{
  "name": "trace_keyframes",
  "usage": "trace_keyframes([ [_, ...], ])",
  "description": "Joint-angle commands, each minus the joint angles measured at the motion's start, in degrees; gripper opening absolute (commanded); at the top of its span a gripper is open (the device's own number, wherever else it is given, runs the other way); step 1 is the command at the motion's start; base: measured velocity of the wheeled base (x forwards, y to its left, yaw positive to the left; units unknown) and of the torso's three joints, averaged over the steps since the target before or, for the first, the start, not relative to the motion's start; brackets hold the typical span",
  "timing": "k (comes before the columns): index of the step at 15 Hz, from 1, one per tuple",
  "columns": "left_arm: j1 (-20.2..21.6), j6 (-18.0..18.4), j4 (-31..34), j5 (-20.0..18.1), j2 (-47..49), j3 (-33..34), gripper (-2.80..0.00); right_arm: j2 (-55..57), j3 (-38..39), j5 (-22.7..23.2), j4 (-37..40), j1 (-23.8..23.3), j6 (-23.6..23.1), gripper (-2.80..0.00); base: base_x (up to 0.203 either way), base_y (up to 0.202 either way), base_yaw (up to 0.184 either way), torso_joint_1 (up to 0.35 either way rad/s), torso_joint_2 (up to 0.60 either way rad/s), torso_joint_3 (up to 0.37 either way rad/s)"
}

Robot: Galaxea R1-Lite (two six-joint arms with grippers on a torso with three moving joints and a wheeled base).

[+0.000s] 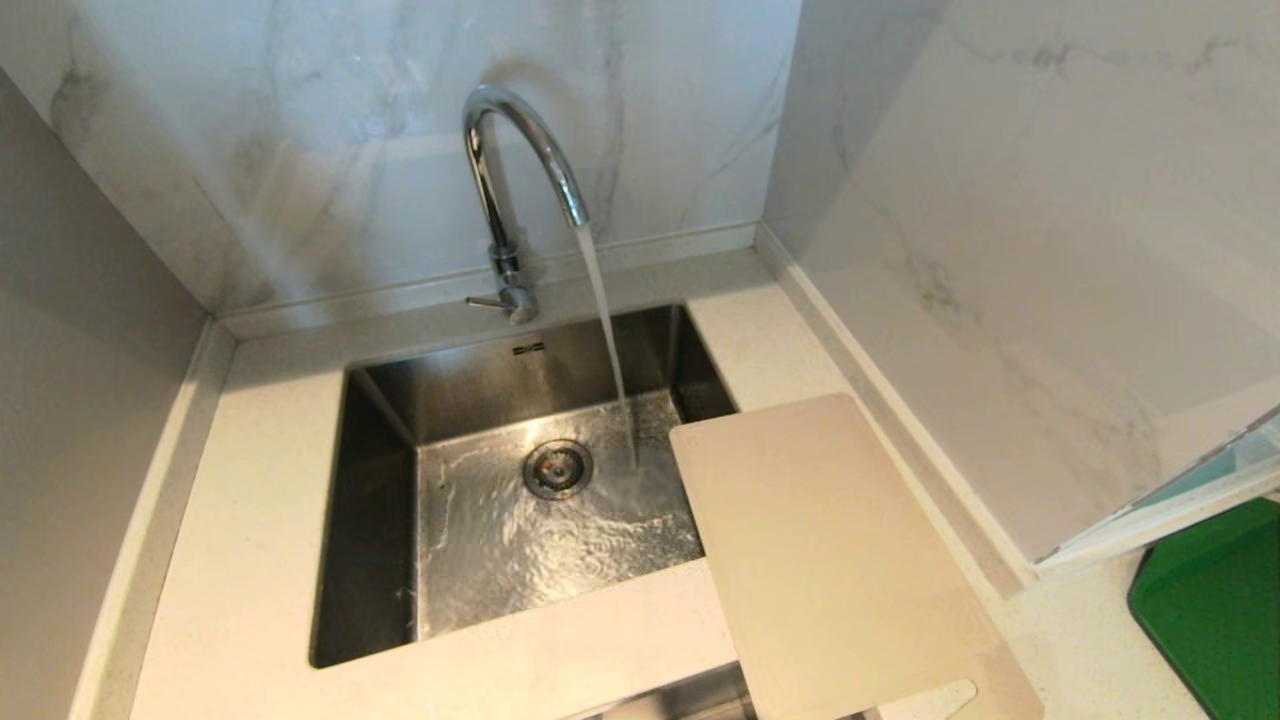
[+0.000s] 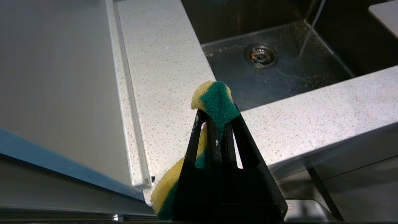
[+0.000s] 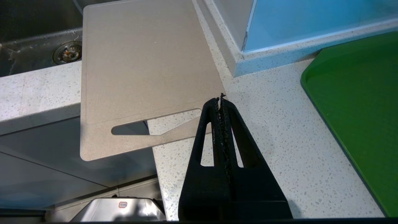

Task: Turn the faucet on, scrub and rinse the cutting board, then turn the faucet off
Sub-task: Pick up the cutting board

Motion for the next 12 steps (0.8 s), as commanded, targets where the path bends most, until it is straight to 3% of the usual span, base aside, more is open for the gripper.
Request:
trace_keyframes([
  [1,0.0,0.0,0.0,0.0,0.1,0.1,-2.80,0.0,0.0,0.1,0.0,0.0,0.0,-2.80,0.000,0.000,0.000,0.000,0.00,0.000],
  [12,0.0,0.0,0.0,0.0,0.1,0.1,-2.80,2.9,-0.3,0.2,0.6,0.1,-1.5,-2.80,0.000,0.000,0.000,0.000,0.00,0.000],
])
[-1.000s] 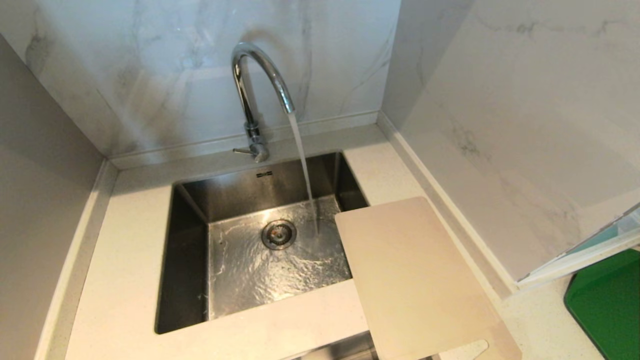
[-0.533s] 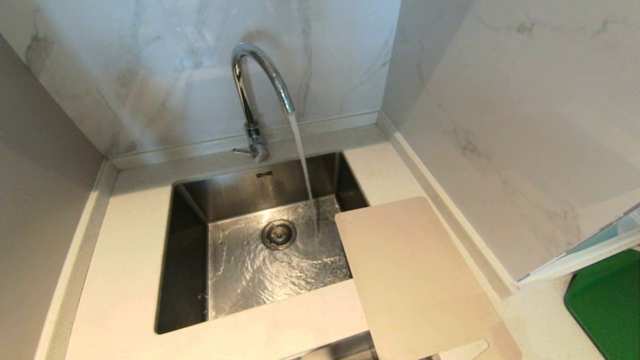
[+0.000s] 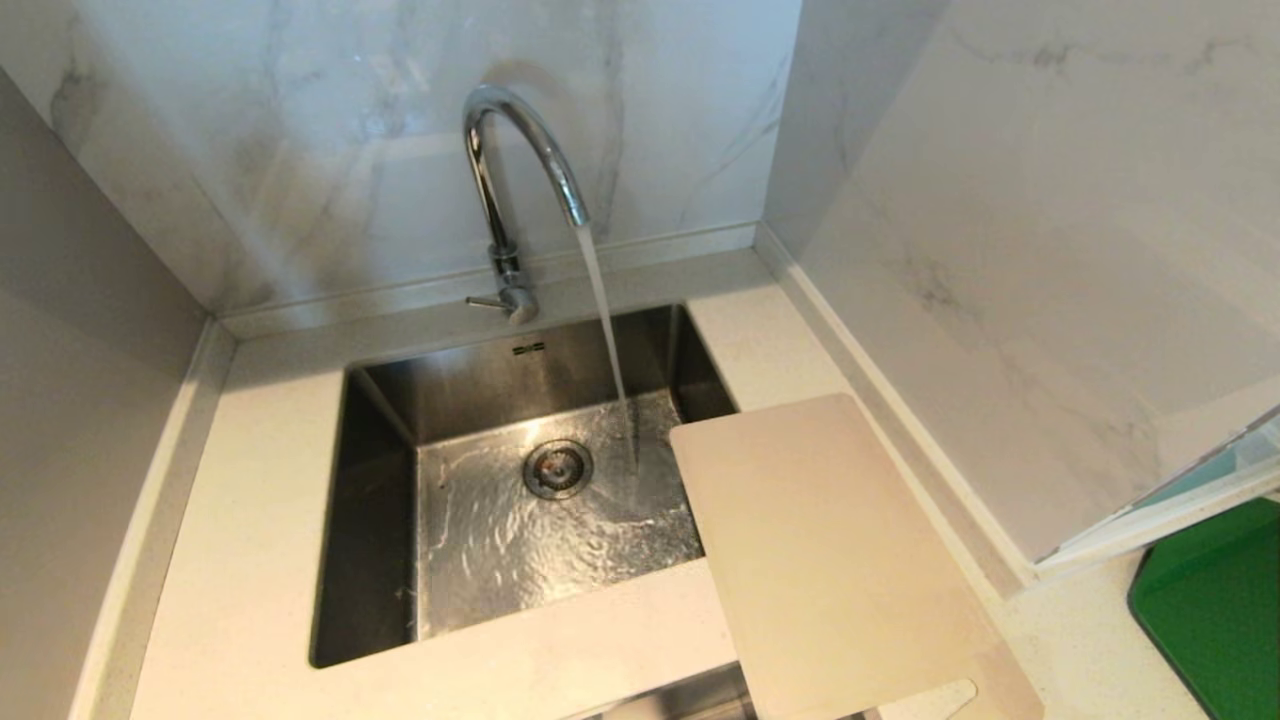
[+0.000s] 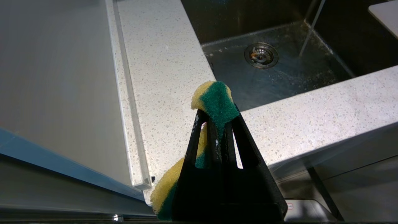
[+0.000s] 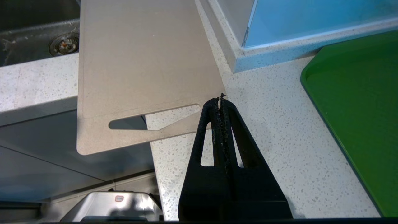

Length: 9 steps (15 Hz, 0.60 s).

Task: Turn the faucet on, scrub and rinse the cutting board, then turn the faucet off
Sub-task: Pick up the cutting board

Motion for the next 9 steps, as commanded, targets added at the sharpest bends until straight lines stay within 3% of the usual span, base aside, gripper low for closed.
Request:
trace_keyframes([
  [1,0.0,0.0,0.0,0.0,0.1,0.0,-2.80,3.2,-0.3,0.4,-0.3,0.0,-1.2,-2.80,0.000,0.000,0.000,0.000,0.00,0.000],
  [9,0.0,0.0,0.0,0.0,0.1,0.0,-2.80,26.1,-22.9,10.4,1.3,-0.1,-2.8,-2.80,0.000,0.000,0.000,0.000,0.00,0.000],
])
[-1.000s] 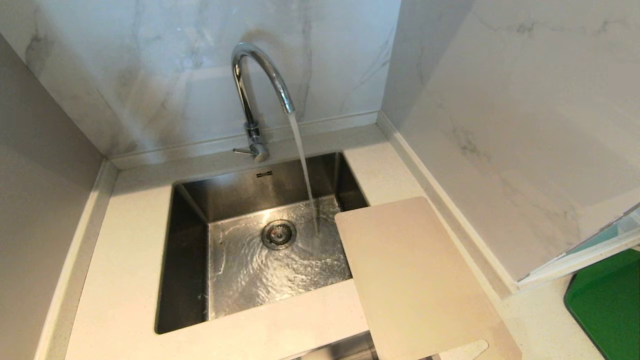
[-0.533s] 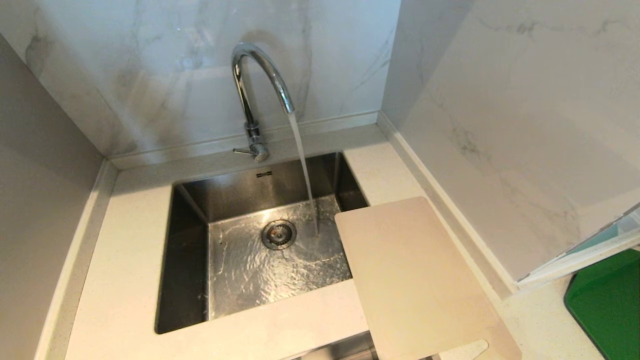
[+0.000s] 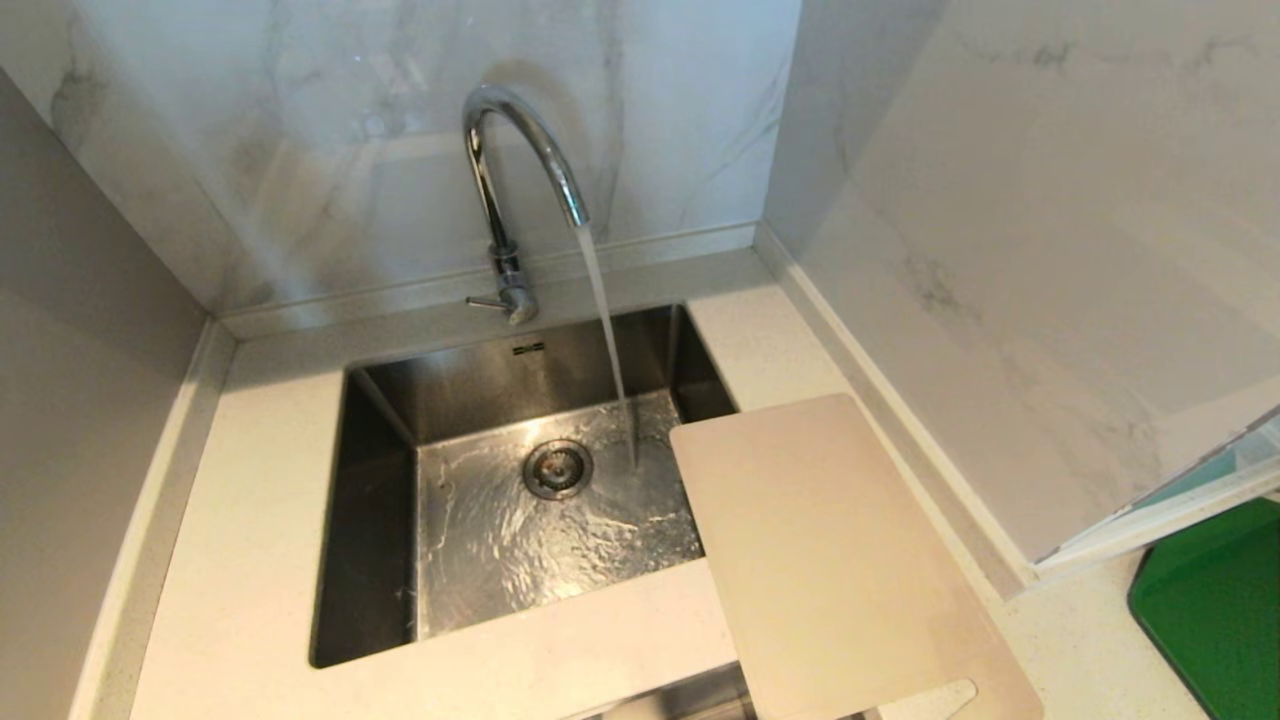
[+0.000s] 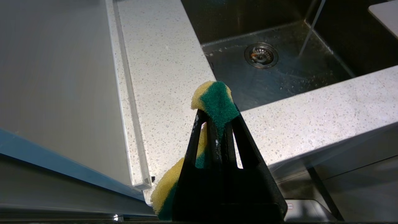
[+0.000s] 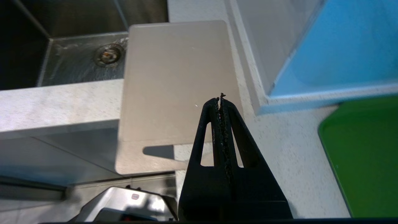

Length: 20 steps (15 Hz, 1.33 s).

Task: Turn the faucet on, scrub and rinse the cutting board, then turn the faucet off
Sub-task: Pick up the cutting board

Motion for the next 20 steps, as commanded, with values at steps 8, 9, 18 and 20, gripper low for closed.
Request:
trace_keyframes([
  [8,0.0,0.0,0.0,0.0,0.1,0.0,-2.80,29.9,-25.9,4.2,16.9,0.2,-7.8,-2.80,0.000,0.000,0.000,0.000,0.00,0.000],
  [9,0.0,0.0,0.0,0.1,0.1,0.0,-2.80,31.3,-26.4,4.4,20.5,0.2,-7.4,-2.80,0.000,0.000,0.000,0.000,0.00,0.000],
  [18,0.0,0.0,0.0,0.1,0.1,0.0,-2.80,45.5,-29.7,15.8,39.0,0.9,14.2,-2.80,0.000,0.000,0.000,0.000,0.00,0.000],
  [20,0.0,0.0,0.0,0.0,0.1,0.0,-2.80,49.0,-32.5,16.2,41.6,0.9,22.1,-2.80,0.000,0.000,0.000,0.000,0.00,0.000],
])
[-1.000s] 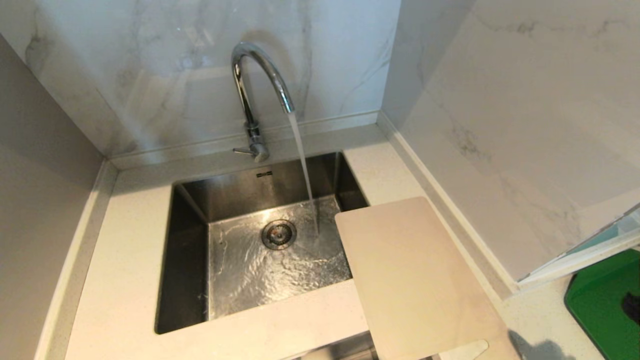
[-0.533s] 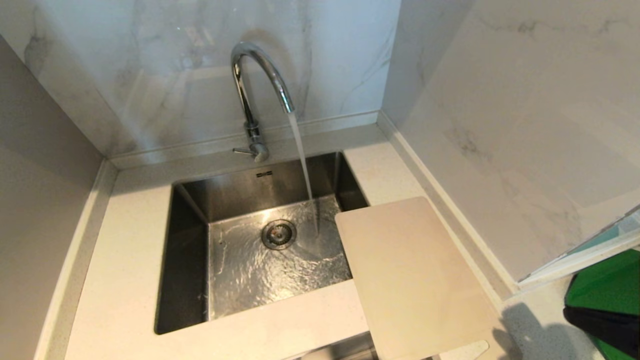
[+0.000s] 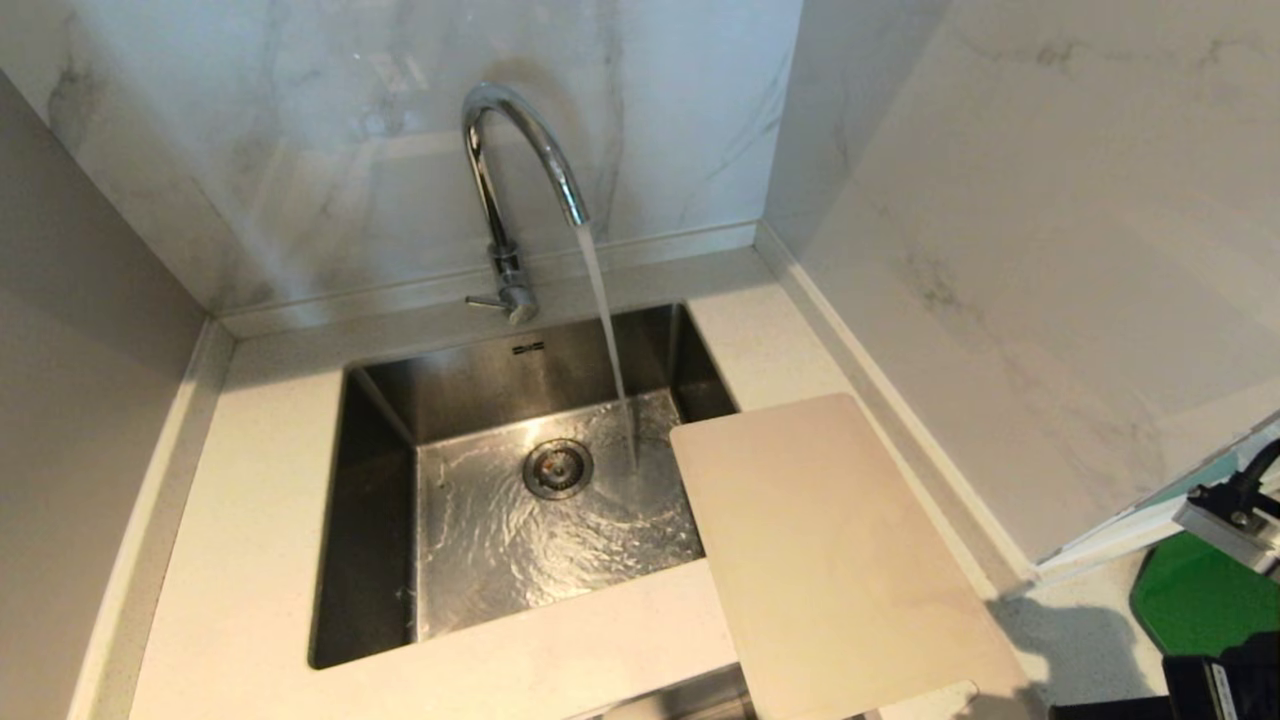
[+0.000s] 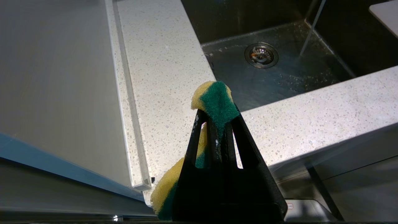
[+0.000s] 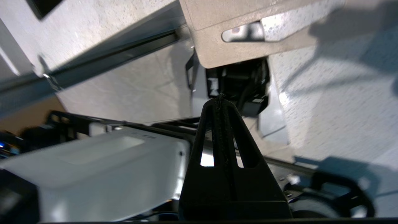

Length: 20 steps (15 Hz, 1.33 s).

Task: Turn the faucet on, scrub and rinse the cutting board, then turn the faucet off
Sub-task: Pick up the cutting board

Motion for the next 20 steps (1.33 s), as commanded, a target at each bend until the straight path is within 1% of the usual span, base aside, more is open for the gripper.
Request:
trace_keyframes([
  [1,0.0,0.0,0.0,0.0,0.1,0.0,-2.80,6.5,-3.4,0.3,3.5,0.4,7.9,-2.80,0.000,0.000,0.000,0.000,0.00,0.000],
  [2,0.0,0.0,0.0,0.0,0.1,0.0,-2.80,8.9,-4.7,0.3,5.8,1.8,11.7,-2.80,0.000,0.000,0.000,0.000,0.00,0.000],
  [3,0.0,0.0,0.0,0.0,0.1,0.1,-2.80,10.9,-5.6,0.0,7.2,4.4,16.8,-2.80,0.000,0.000,0.000,0.000,0.00,0.000],
  [4,0.0,0.0,0.0,0.0,0.1,0.0,-2.80,12.2,-6.5,-0.5,7.8,6.1,21.4,-2.80,0.000,0.000,0.000,0.000,0.00,0.000],
  [5,0.0,0.0,0.0,0.0,0.1,0.1,-2.80,13.4,-7.1,-1.6,8.1,7.5,24.7,-2.80,0.000,0.000,0.000,0.000,0.00,0.000],
  [7,0.0,0.0,0.0,0.0,0.1,0.0,-2.80,15.3,-7.3,-5.1,8.2,8.7,29.5,-2.80,0.000,0.000,0.000,0.000,0.00,0.000],
  [8,0.0,0.0,0.0,0.0,0.1,0.0,-2.80,16.3,-7.5,-7.2,8.2,10.1,32.3,-2.80,0.000,0.000,0.000,0.000,0.00,0.000],
  [10,0.0,0.0,0.0,0.0,0.1,0.0,-2.80,18.2,-7.4,-11.6,8.2,13.8,37.4,-2.80,0.000,0.000,0.000,0.000,0.00,0.000],
  [13,0.0,0.0,0.0,0.0,0.1,0.0,-2.80,22.3,-7.2,-19.6,8.0,20.9,47.1,-2.80,0.000,0.000,0.000,0.000,0.00,0.000],
  [15,0.0,0.0,0.0,0.0,0.1,0.0,-2.80,25.6,-6.9,-22.3,6.9,22.6,52.6,-2.80,0.000,0.000,0.000,0.000,0.00,0.000],
  [17,0.0,0.0,0.0,0.0,0.1,0.0,-2.80,26.1,-4.2,-24.1,1.1,22.6,54.8,-2.80,0.000,0.000,0.000,0.000,0.00,0.000],
  [18,0.0,0.0,0.0,0.0,0.1,0.1,-2.80,26.2,-2.2,-27.1,-2.6,22.5,55.4,-2.80,0.000,0.000,0.000,0.000,0.00,0.000],
  [19,0.0,0.0,0.0,0.0,0.1,0.0,-2.80,26.2,-0.4,-29.0,-6.1,22.5,56.3,-2.80,0.000,0.000,0.000,0.000,0.00,0.000],
  [20,0.0,0.0,0.0,0.0,0.1,0.1,-2.80,26.3,1.2,-29.4,-8.5,22.5,56.9,-2.80,0.000,0.000,0.000,0.000,0.00,0.000],
])
